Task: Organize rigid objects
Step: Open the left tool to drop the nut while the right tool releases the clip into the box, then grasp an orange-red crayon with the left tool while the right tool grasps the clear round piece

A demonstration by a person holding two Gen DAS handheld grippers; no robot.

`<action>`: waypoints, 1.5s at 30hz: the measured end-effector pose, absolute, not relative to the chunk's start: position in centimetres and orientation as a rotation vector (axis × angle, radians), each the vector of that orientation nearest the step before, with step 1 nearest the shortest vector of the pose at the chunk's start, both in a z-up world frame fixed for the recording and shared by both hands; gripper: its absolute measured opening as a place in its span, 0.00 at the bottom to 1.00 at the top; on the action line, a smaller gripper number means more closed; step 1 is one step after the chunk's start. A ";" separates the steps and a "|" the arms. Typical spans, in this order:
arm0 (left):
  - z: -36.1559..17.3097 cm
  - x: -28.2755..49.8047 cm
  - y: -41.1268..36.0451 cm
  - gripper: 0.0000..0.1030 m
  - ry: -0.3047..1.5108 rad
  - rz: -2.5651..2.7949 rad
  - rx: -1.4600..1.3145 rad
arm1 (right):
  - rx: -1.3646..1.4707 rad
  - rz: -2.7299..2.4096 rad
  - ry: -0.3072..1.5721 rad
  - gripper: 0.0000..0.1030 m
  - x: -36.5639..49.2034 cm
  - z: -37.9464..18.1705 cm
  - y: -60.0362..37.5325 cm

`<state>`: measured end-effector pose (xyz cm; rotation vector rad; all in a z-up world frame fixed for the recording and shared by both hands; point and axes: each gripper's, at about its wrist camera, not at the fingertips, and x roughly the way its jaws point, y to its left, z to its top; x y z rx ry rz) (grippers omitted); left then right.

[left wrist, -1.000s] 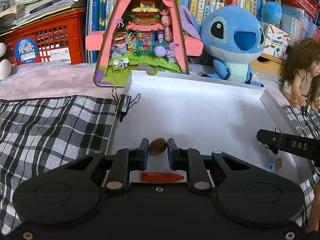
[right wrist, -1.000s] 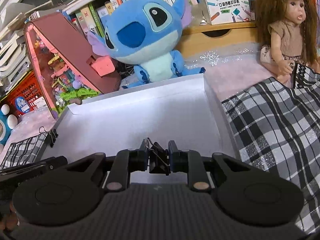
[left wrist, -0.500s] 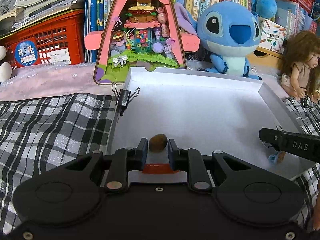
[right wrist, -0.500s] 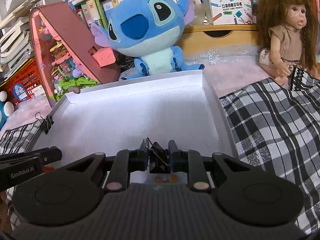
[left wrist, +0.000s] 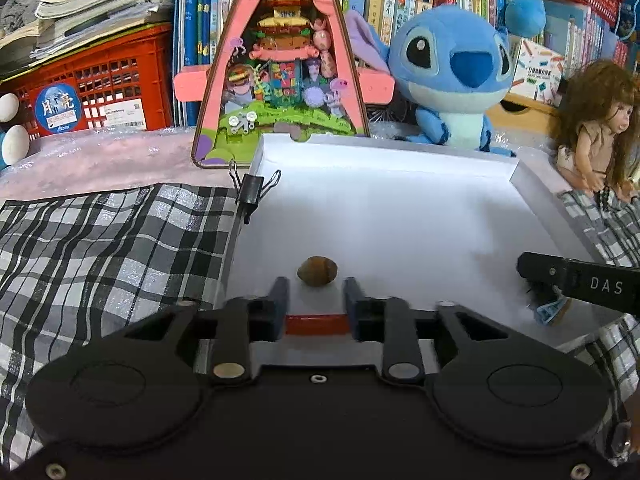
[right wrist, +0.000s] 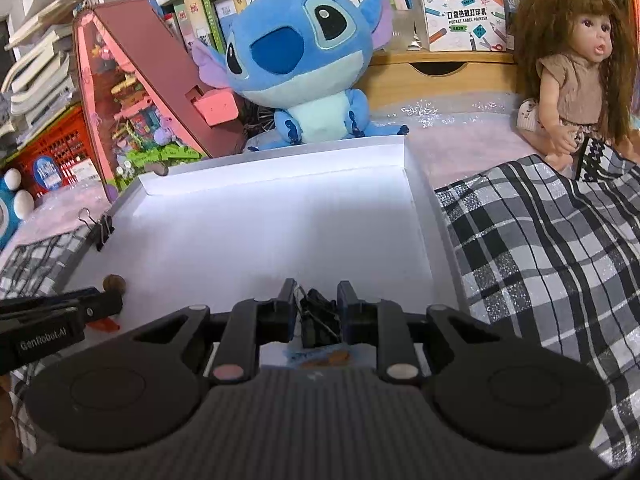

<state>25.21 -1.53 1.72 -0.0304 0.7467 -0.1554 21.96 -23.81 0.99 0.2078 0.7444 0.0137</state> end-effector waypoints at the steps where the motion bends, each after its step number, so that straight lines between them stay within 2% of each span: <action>1: 2.0 24.8 -1.5 0.45 0.735 -0.151 -0.036 | 0.216 0.017 0.737 0.48 21.8 1.2 -23.9; 4: 3.1 23.4 -1.4 0.53 0.704 -0.151 -0.036 | 0.231 0.027 0.709 0.58 21.0 2.1 -24.2; 6: 4.0 22.1 -1.4 0.63 0.679 -0.142 -0.033 | 0.232 0.035 0.691 0.65 20.2 2.8 -24.3; 8: 4.9 20.2 -1.3 0.81 0.641 -0.134 -0.015 | 0.227 0.045 0.666 0.70 19.1 3.7 -24.4; 13: 5.9 14.1 -1.0 0.89 0.536 -0.132 0.054 | 0.153 0.085 0.592 0.84 15.3 5.4 -23.8; 17: 5.3 10.3 -0.9 0.90 0.535 -0.172 0.083 | 0.090 0.100 0.551 0.90 11.7 6.0 -22.8; 21: 4.4 7.0 -0.5 0.90 0.516 -0.183 0.079 | 0.041 0.096 0.510 1.00 8.6 6.1 -21.6; 32: 3.5 1.8 -1.1 0.90 0.486 -0.205 0.112 | 0.029 0.127 0.506 1.00 3.3 4.9 -19.9; 45: 1.7 0.5 -0.9 0.90 0.522 -0.178 0.049 | 0.029 0.100 0.497 1.00 -0.2 3.4 -21.0</action>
